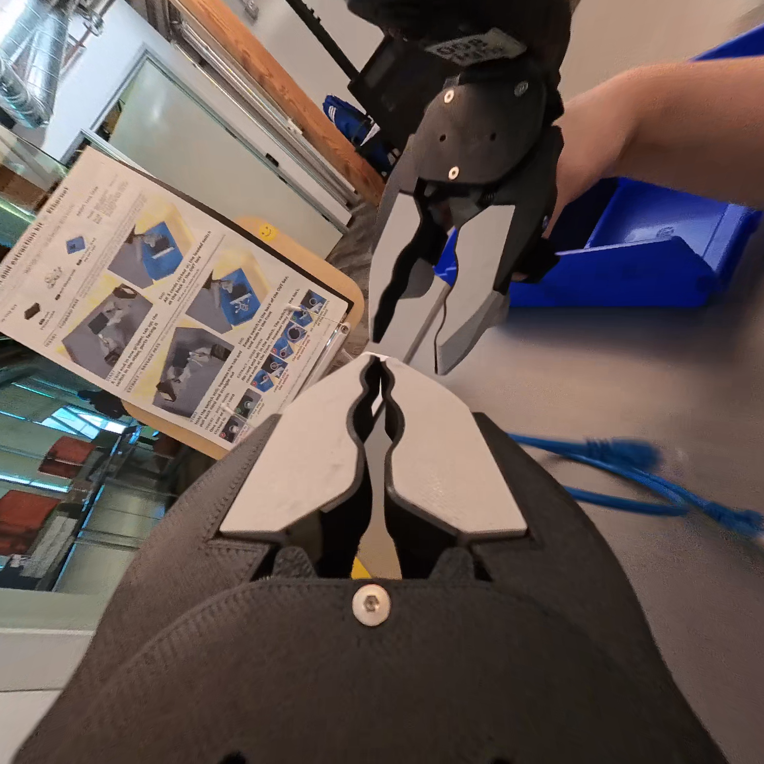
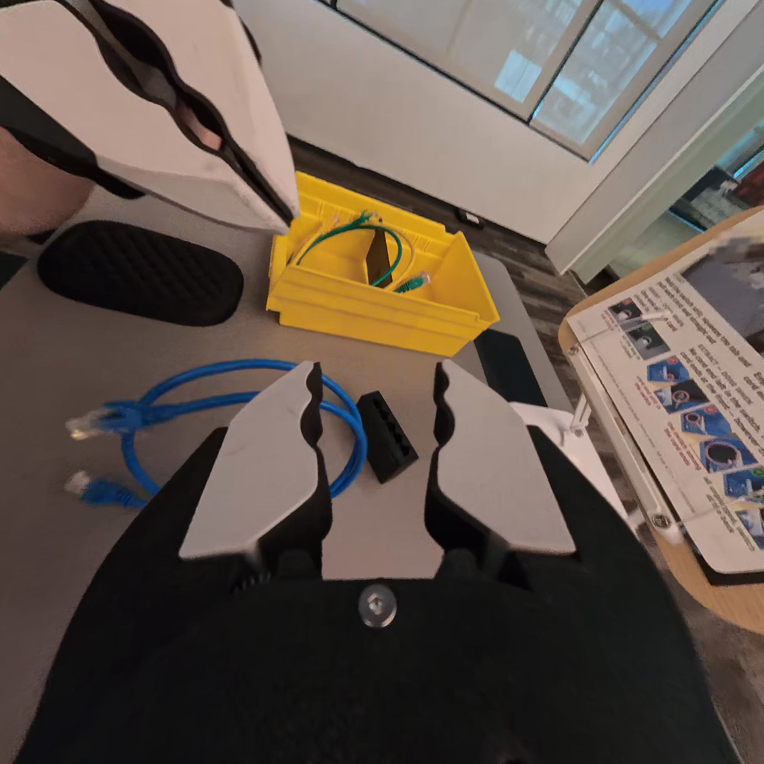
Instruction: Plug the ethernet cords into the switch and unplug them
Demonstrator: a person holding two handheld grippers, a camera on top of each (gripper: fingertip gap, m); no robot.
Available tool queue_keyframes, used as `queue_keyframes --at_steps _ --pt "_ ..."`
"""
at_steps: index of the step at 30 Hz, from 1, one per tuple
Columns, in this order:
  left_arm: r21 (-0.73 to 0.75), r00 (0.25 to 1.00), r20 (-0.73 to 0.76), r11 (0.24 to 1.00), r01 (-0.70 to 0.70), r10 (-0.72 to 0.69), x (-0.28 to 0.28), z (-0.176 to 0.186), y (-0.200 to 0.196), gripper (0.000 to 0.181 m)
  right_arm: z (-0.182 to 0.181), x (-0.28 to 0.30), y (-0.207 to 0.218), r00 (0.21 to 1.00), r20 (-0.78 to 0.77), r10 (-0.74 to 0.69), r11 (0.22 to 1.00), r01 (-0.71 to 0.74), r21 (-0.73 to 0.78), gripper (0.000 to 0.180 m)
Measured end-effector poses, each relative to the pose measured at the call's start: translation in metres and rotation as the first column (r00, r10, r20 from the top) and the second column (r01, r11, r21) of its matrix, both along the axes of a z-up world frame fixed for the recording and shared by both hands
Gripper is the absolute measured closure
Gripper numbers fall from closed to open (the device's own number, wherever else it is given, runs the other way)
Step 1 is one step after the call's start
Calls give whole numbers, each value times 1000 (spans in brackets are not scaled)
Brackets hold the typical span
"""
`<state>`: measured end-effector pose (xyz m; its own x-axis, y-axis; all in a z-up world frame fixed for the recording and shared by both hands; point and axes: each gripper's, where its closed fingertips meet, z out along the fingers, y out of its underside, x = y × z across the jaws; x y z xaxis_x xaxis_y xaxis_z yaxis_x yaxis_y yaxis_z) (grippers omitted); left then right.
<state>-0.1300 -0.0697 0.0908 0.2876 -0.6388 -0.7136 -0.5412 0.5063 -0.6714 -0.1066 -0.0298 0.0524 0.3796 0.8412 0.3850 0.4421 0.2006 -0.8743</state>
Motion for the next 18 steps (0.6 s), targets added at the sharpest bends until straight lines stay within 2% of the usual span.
queue_keyframes --at_steps 1,3,7,8,10,11,14,18 --pt "-6 1000 -3 1000 -6 6 -1 -1 2 181 -2 -5 -1 1000 -12 26 1000 -26 -6 127" --pt "-13 999 -10 999 -37 37 -4 -6 9 181 -24 -7 -7 993 84 81 994 -74 -76 148" --pt "-117 987 -37 980 -161 158 -26 -31 23 181 -45 13 7 970 240 -36 997 52 -61 139" --pt "-135 979 -34 970 -203 200 -37 -38 27 177 -45 15 7 967 250 -41 997 57 -59 139" --pt "-179 964 -25 948 -265 264 -59 -54 28 150 -46 10 2 967 253 -16 996 36 -78 139" --pt "-212 953 -37 929 -302 302 -72 -65 28 146 -48 7 -1 965 263 3 996 20 -87 139" --pt "-377 922 -99 843 -383 375 -109 -108 16 147 -59 -5 -9 941 336 43 996 -14 -87 138" --pt "-649 888 -176 628 -429 425 -143 -164 -12 148 -77 -27 -17 904 417 99 993 -62 -101 137"
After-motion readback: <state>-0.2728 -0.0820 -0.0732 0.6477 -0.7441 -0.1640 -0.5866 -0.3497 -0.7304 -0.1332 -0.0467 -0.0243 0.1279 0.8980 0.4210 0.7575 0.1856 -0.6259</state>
